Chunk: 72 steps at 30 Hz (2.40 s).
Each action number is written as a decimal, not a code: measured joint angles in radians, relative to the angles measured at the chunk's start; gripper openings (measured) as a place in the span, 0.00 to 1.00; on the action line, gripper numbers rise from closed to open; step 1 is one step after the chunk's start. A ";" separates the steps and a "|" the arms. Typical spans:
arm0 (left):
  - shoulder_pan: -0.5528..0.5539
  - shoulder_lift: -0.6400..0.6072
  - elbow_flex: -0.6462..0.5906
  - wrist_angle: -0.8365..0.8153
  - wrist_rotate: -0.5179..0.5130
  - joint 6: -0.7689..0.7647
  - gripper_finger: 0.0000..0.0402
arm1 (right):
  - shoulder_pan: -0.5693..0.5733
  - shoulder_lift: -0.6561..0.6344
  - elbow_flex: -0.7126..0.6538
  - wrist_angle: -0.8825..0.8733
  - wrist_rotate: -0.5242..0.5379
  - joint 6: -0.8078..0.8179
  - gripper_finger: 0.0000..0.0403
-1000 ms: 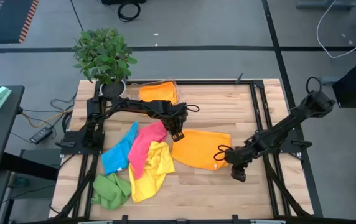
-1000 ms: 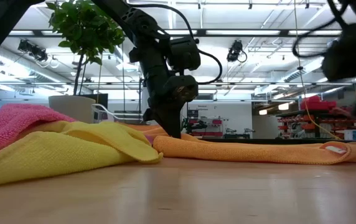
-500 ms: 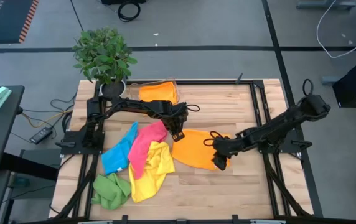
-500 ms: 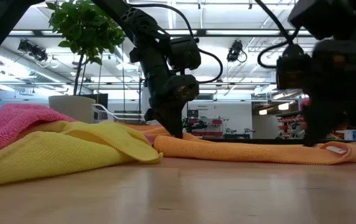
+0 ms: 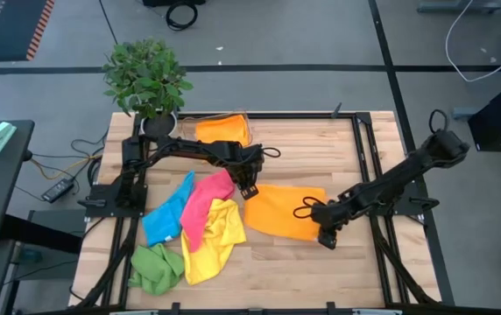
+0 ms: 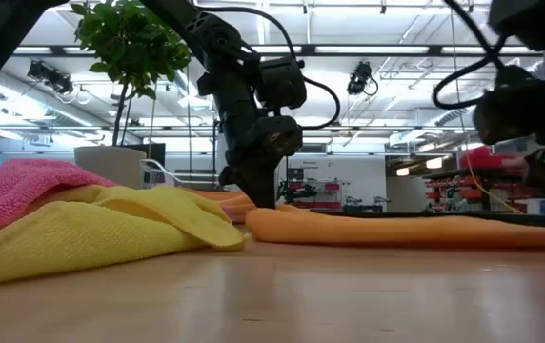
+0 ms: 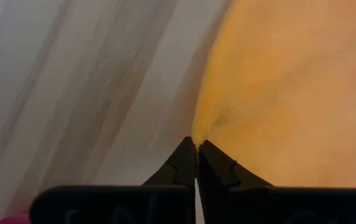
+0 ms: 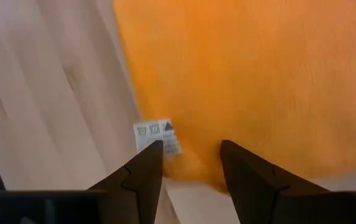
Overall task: Fold microfiber towels
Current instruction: Fold the orange microfiber cloth
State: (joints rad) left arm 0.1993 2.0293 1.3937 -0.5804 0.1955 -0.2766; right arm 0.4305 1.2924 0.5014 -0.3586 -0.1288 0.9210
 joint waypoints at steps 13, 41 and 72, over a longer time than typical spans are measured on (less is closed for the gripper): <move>0.000 0.000 0.000 -0.014 0.000 0.020 0.05 | 0.125 -0.126 0.000 -0.188 0.032 0.103 0.42; 0.000 0.002 0.000 0.000 0.000 0.018 0.02 | -0.572 -0.315 -0.050 -0.306 -0.012 0.074 0.42; 0.000 0.002 0.000 -0.008 0.000 0.006 0.04 | -0.594 -0.321 -0.158 -0.148 -0.003 0.049 0.03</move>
State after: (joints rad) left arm 0.1997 2.0308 1.3937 -0.5884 0.1955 -0.2707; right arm -0.1635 0.9712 0.3431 -0.5068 -0.1313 0.9702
